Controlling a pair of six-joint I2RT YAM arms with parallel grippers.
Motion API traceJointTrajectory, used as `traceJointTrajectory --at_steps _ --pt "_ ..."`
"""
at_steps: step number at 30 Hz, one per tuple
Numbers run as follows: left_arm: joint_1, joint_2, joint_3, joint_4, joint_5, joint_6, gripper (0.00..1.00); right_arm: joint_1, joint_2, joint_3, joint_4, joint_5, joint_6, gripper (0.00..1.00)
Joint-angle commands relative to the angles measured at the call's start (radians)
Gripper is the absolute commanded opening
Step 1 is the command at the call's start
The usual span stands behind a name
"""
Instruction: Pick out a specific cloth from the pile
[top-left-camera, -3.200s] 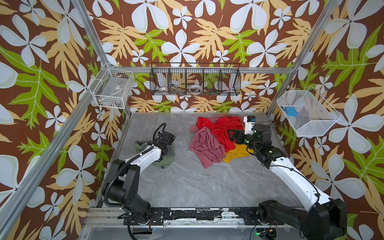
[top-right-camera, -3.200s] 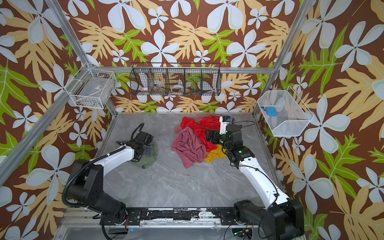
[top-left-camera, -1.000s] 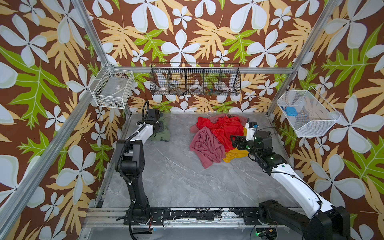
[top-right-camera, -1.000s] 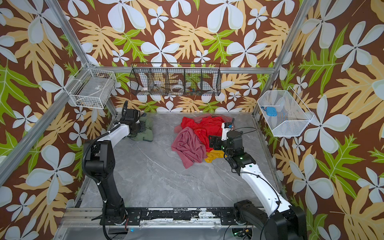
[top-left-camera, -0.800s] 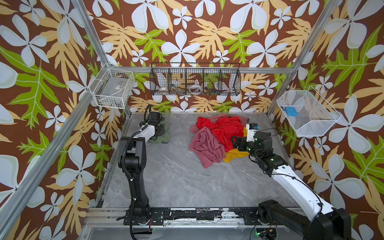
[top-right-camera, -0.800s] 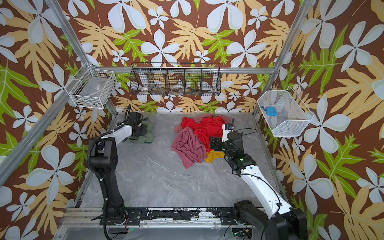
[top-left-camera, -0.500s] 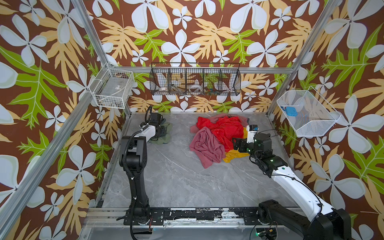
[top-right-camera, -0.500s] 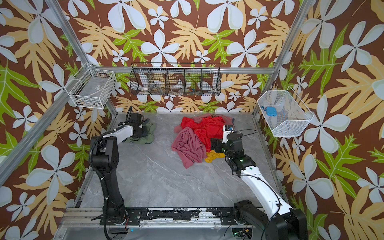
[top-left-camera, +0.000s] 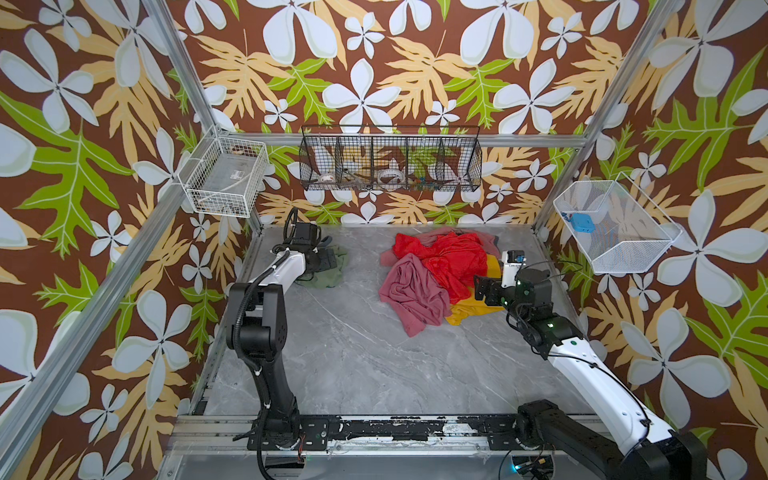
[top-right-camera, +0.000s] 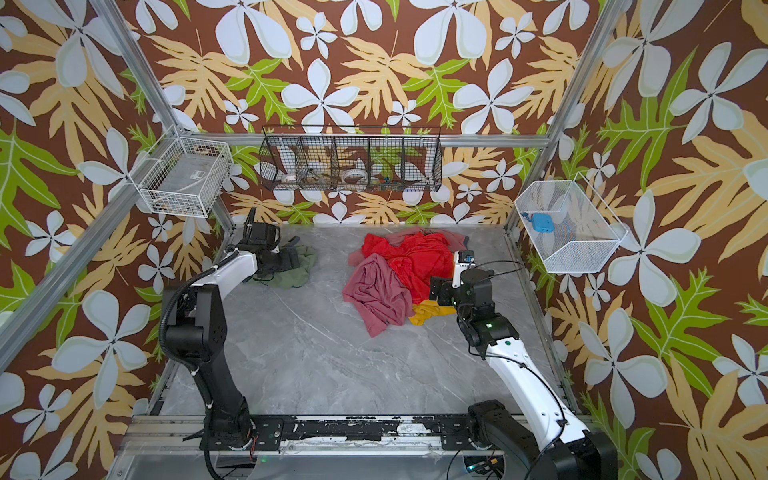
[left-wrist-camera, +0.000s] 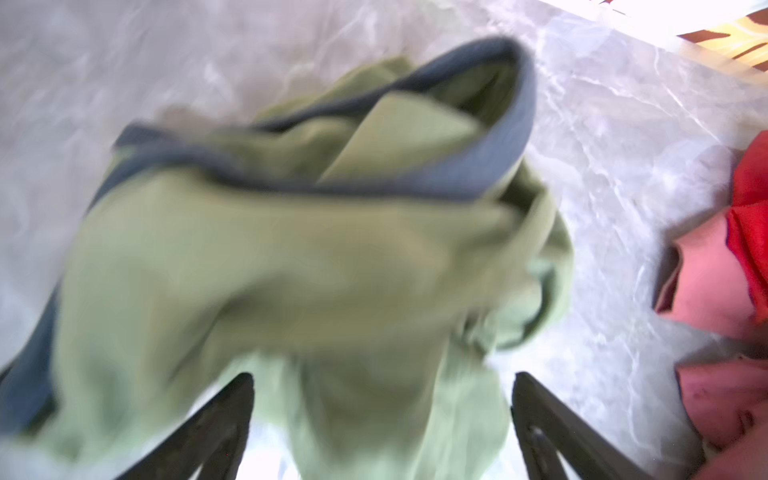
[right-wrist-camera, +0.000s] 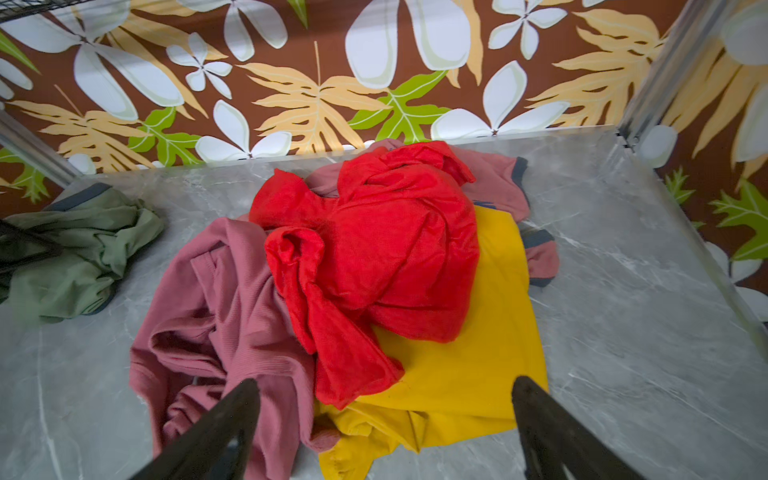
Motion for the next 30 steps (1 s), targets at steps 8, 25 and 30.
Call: traceJointTrajectory --at_steps 8,25,30 --pt "-0.041 -0.308 -0.331 0.174 -0.052 -0.052 1.0 -0.029 -0.125 -0.214 0.255 0.074 -0.108 0.95" --pt "-0.077 -0.688 -0.75 0.443 -0.224 -0.105 1.0 -0.059 -0.078 -0.602 0.878 0.295 -0.203 0.95" --pt "-0.077 -0.747 -0.817 0.534 -0.253 -0.075 1.0 -0.108 0.048 -0.646 1.064 0.267 -0.207 0.93"
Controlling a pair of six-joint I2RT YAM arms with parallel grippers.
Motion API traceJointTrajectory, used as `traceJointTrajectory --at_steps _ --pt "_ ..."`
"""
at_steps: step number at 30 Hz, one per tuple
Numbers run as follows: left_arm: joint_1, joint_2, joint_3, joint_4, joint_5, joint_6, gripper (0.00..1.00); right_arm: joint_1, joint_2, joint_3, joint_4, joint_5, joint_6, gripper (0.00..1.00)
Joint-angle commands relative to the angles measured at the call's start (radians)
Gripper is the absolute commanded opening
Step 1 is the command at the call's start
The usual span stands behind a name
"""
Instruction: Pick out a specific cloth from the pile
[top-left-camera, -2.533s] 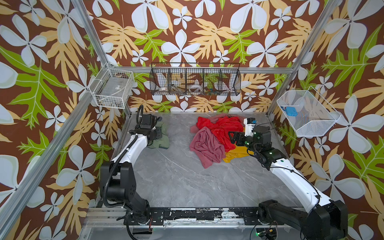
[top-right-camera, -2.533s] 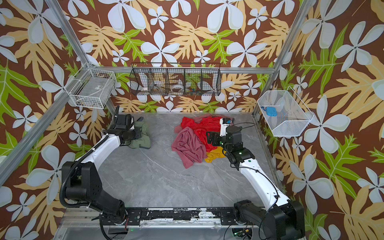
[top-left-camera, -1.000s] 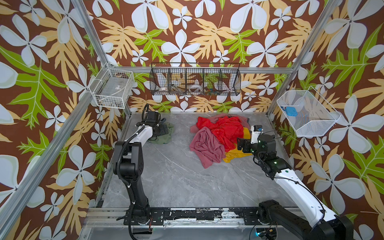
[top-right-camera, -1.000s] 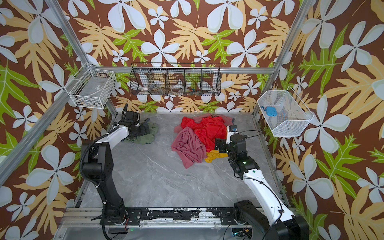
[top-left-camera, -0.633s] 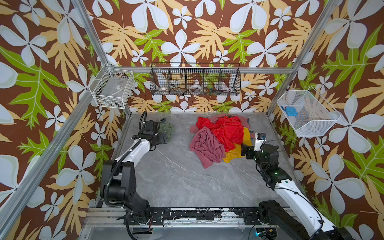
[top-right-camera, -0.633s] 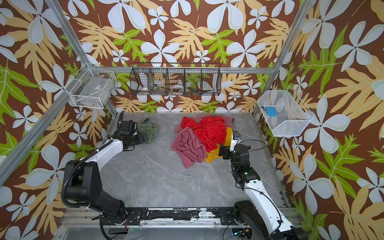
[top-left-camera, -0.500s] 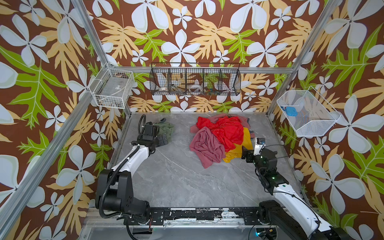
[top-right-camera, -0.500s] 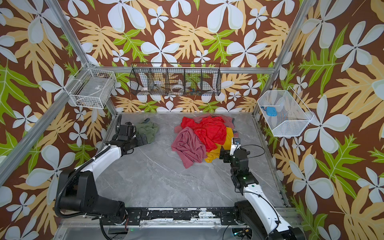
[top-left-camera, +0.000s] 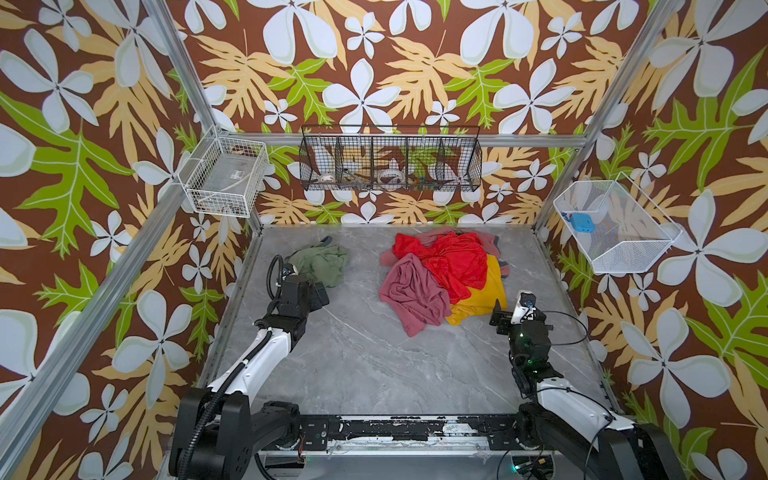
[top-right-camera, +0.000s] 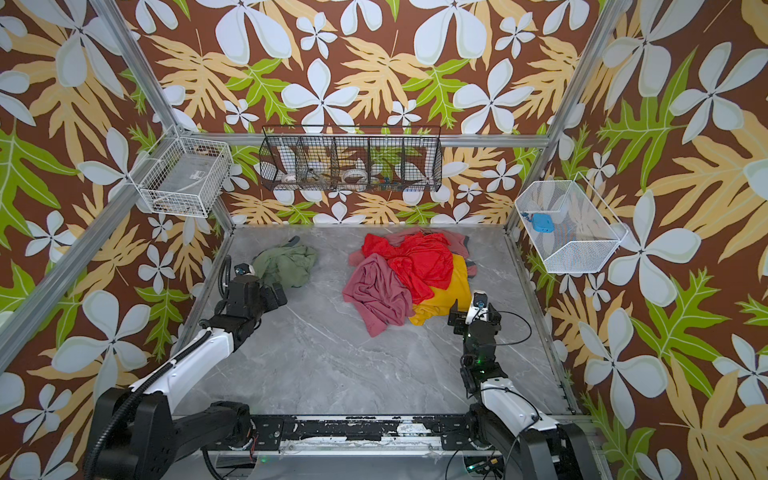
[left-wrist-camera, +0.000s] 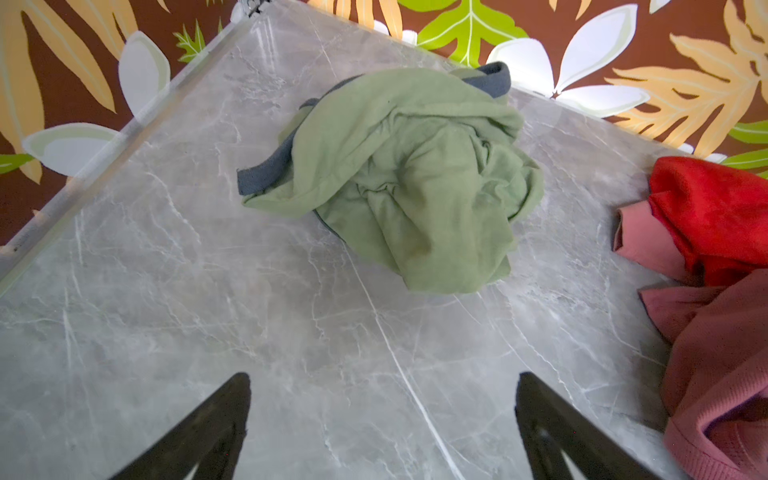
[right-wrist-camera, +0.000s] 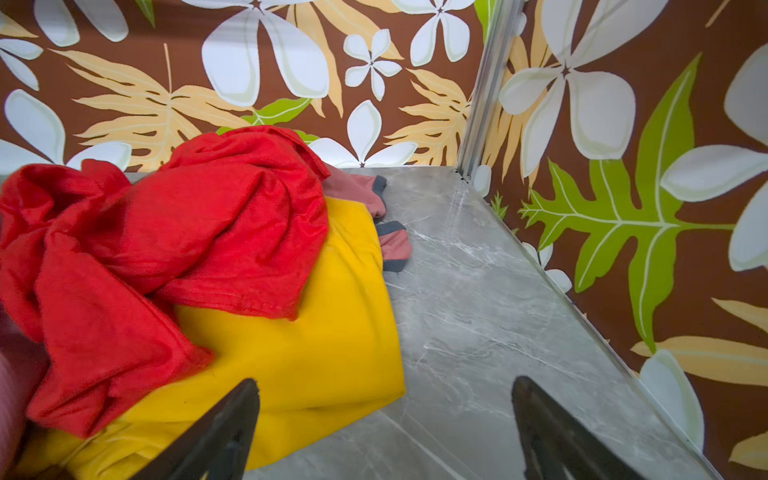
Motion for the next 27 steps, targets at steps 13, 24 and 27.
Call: traceJointTrajectory --at_steps 13,24,27 --pt "0.0 -0.053 -0.187 0.466 -0.18 0.148 1.0 -0.055 0.448 0.079 0.42 -0.124 -0.025 0.86" --pt "0.027 0.061 -0.491 1.178 -0.149 0.25 1.0 -0.057 0.457 0.132 0.324 -0.163 -0.034 0.99" --pt "0.038 0.159 -0.552 1.369 -0.122 0.246 1.0 -0.058 0.458 0.132 0.325 -0.163 -0.034 1.0"
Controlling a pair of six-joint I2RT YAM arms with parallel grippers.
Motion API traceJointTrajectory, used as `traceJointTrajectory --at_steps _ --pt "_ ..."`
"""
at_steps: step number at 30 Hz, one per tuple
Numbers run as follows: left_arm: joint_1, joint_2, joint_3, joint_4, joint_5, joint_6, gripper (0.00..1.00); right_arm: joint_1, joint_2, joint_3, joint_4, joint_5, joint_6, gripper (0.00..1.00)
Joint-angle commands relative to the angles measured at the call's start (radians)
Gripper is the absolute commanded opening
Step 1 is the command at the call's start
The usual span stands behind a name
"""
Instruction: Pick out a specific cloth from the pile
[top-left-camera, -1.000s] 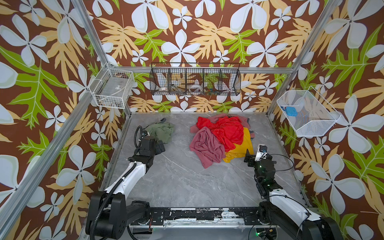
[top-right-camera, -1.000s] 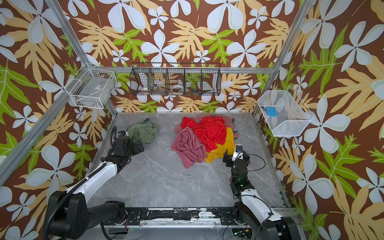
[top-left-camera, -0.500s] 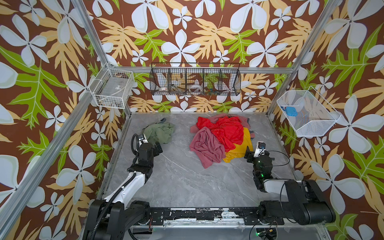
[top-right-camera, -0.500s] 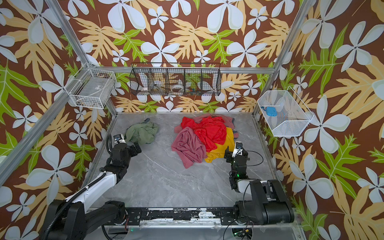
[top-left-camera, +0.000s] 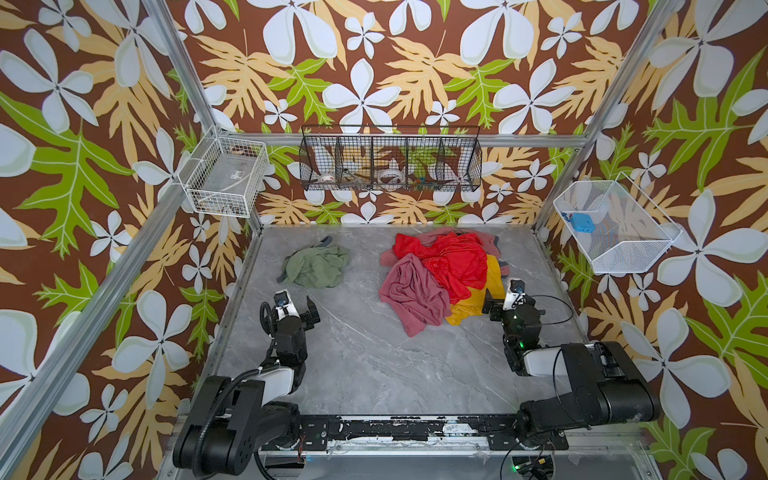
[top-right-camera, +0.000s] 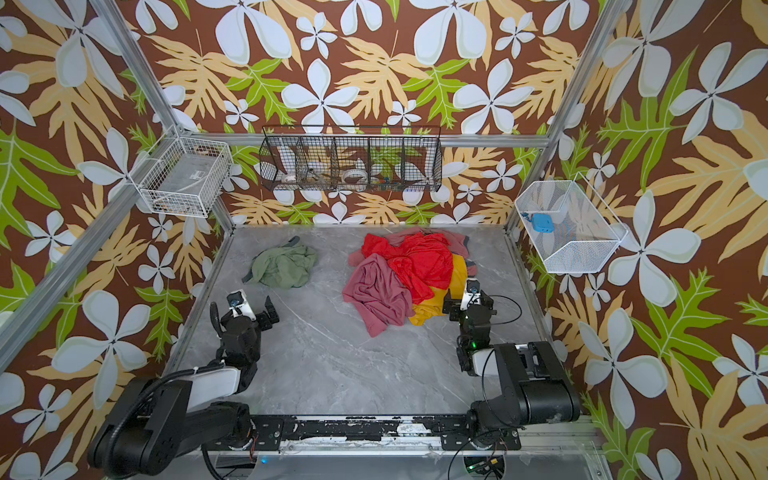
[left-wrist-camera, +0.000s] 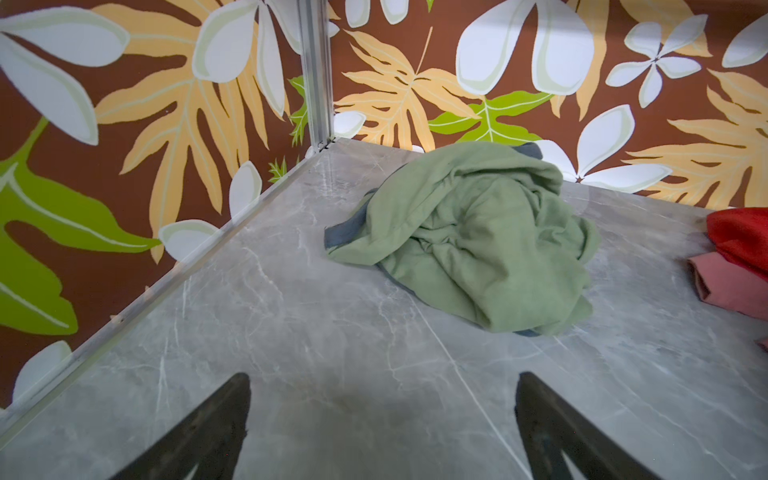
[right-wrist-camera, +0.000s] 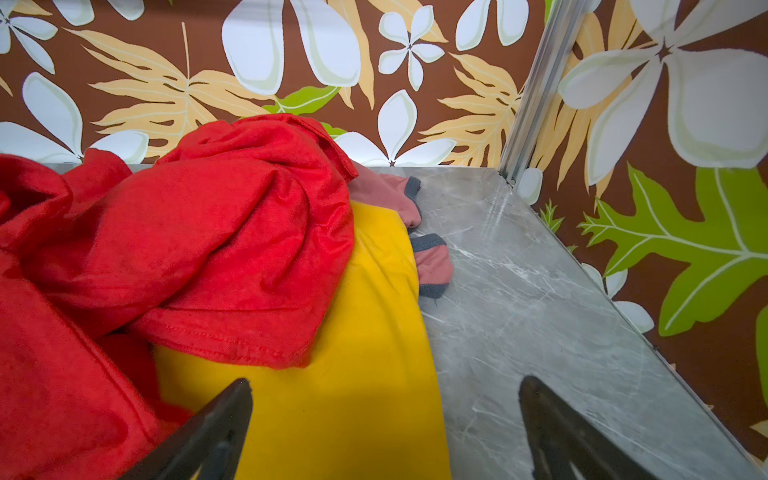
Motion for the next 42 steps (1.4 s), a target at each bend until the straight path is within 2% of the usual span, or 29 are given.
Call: traceJointTrajectory --at_steps 1,2,4,6,8,11,36,40,42 --pt "0.009 0.078 -0.043 0.384 0.045 0.012 1.0 -0.001 0.001 0.002 -0.001 -0.006 -0.005 1.0" --pt "0.009 0.095 -0.046 0.417 0.043 0.019 1.0 -0.001 0.001 0.002 -0.002 -0.005 -0.005 1.0" --pt "0.009 0.055 -0.026 0.309 0.055 0.006 1.0 -0.001 0.001 0.003 -0.002 -0.006 -0.005 1.0" --pt "0.01 0.087 0.001 0.31 0.044 0.014 1.0 -0.001 0.001 0.004 -0.003 -0.007 -0.004 1.0" --pt "0.007 0.076 0.053 0.189 0.041 0.014 1.0 -0.001 0.001 0.003 -0.002 -0.006 -0.004 0.99" --pt "0.006 0.091 0.043 0.236 0.039 0.016 1.0 -0.001 0.001 0.002 -0.002 -0.007 -0.004 0.99" --pt "0.006 0.088 0.046 0.225 0.048 0.017 1.0 -0.001 0.001 0.003 -0.001 -0.006 -0.005 0.99" --pt "0.007 0.091 0.067 0.189 0.149 0.051 1.0 -0.001 0.001 0.003 -0.001 -0.007 -0.004 1.0" --pt "0.009 0.091 0.067 0.191 0.151 0.052 1.0 -0.001 0.001 0.002 -0.001 -0.007 -0.005 1.0"
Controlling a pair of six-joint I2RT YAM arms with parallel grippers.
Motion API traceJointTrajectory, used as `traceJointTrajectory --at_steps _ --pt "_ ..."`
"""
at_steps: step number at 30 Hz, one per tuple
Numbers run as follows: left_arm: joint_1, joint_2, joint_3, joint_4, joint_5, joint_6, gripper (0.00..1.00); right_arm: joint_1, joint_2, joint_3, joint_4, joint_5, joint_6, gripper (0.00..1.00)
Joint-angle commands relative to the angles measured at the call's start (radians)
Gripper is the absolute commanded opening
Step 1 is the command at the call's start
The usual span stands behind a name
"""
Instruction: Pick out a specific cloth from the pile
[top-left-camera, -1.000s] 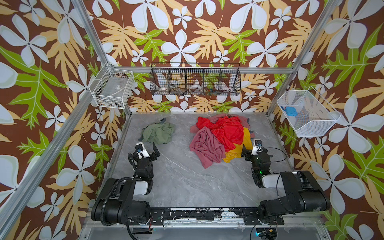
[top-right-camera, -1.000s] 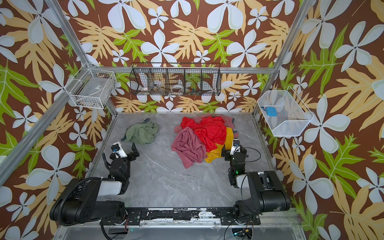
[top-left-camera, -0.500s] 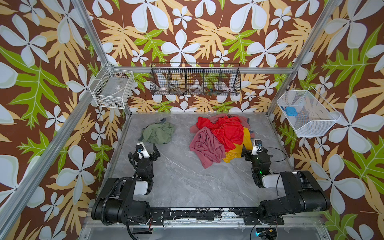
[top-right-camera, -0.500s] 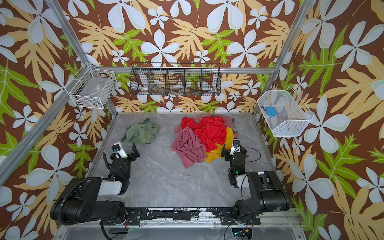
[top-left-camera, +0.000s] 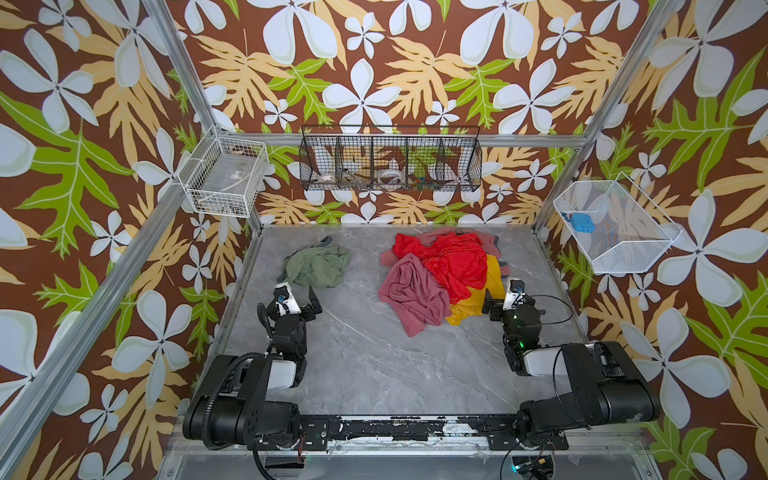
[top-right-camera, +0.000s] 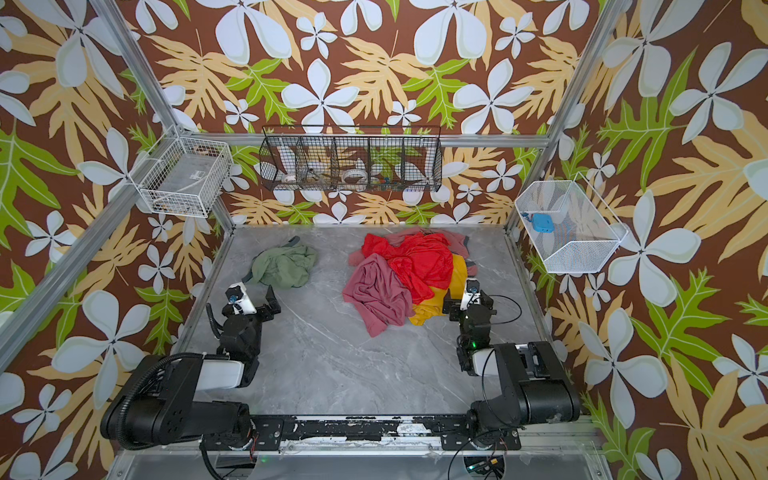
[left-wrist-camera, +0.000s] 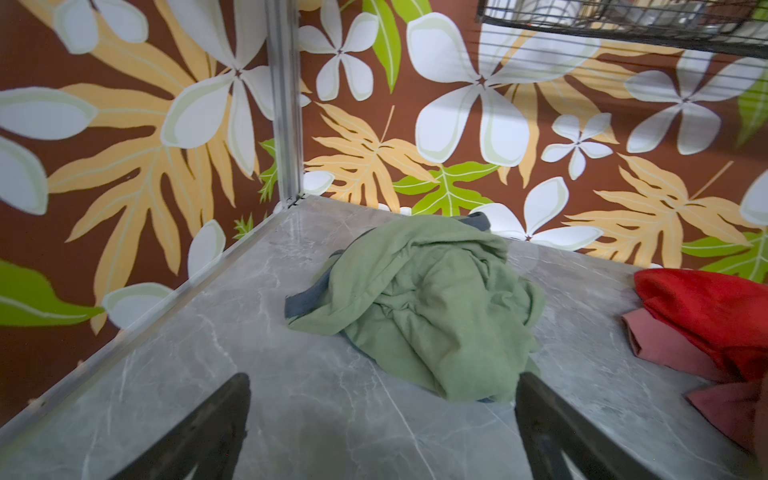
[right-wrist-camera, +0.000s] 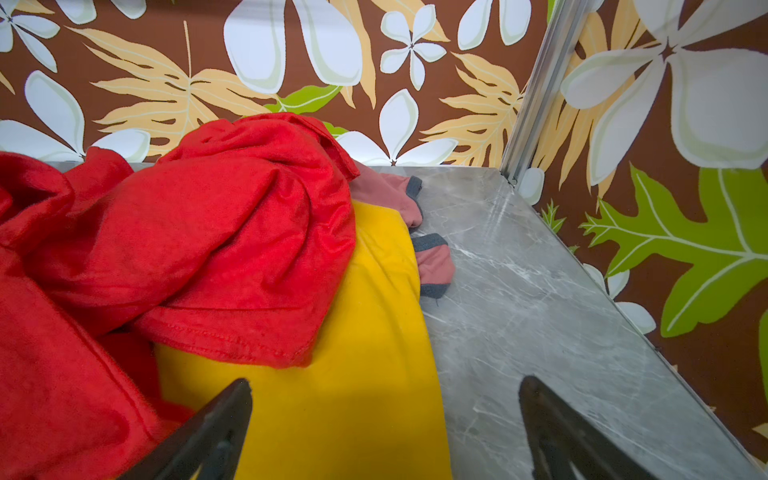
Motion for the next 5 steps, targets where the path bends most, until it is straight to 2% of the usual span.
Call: traceJointTrajectory --at_steps 1,5 --pt "0.001 0.002 0.004 0.007 0.043 0.023 1.0 0.0 0.001 0.002 0.001 -0.003 -0.003 1.0" --pt "0.001 0.002 0.003 0.01 0.039 0.025 1.0 0.0 0.001 0.001 0.002 -0.003 -0.003 0.99"
